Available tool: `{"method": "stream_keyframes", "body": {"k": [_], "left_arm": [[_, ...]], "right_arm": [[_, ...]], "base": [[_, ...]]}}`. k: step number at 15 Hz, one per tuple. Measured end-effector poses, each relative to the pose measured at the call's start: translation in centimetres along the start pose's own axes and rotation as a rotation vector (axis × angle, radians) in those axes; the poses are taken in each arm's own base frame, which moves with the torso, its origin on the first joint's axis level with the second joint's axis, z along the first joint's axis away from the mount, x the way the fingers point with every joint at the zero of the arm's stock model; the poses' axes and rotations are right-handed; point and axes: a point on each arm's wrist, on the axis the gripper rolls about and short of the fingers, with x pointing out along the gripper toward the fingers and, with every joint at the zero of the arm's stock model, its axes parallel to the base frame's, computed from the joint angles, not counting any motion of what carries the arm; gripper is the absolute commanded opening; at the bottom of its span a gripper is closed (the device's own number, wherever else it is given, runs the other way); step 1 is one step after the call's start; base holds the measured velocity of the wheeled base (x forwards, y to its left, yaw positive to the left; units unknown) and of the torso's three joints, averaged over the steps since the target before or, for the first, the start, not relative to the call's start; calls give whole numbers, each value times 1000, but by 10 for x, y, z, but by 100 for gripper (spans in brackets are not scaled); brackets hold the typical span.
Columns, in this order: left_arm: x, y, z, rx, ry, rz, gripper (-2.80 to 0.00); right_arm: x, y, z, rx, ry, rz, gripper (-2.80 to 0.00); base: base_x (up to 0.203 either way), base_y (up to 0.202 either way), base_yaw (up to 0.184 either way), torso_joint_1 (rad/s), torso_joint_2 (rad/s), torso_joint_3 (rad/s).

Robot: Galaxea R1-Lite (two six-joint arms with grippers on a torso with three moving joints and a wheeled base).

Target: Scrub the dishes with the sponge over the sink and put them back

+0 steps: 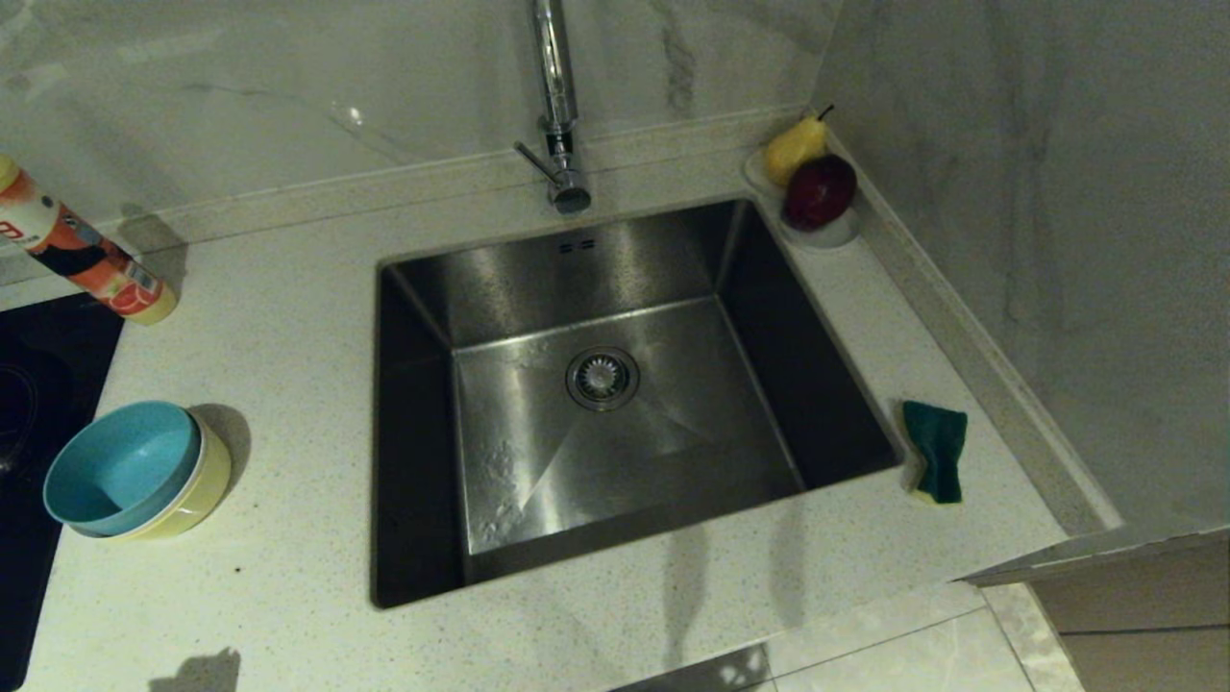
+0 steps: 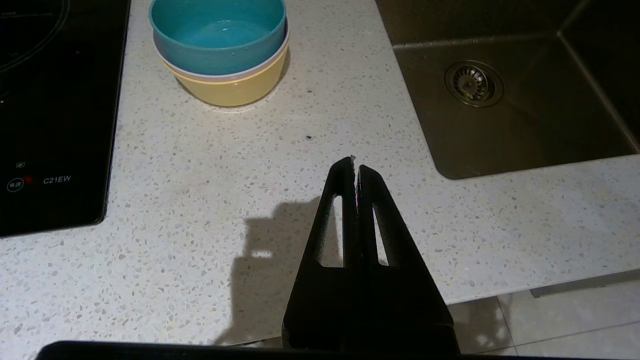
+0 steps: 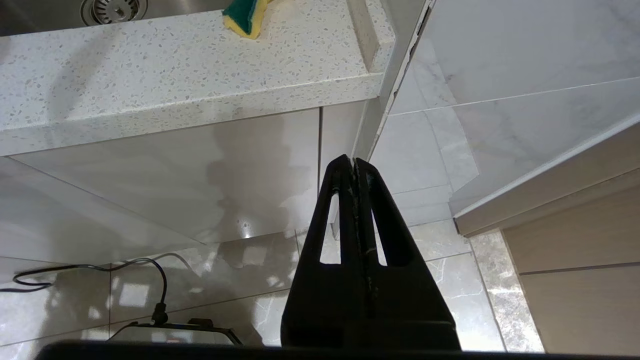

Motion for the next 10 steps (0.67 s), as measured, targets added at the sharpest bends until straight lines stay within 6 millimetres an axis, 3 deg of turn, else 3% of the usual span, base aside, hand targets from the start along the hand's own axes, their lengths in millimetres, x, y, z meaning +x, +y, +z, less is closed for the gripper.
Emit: {"method": "stream_keyframes", "body": {"k": [10], "left_arm": [[0,0,0,0,0,0,-280]], "right_arm": [[0,0,0,-1,1,1,-280]], "base": [[0,0,0,0,0,0]]}}
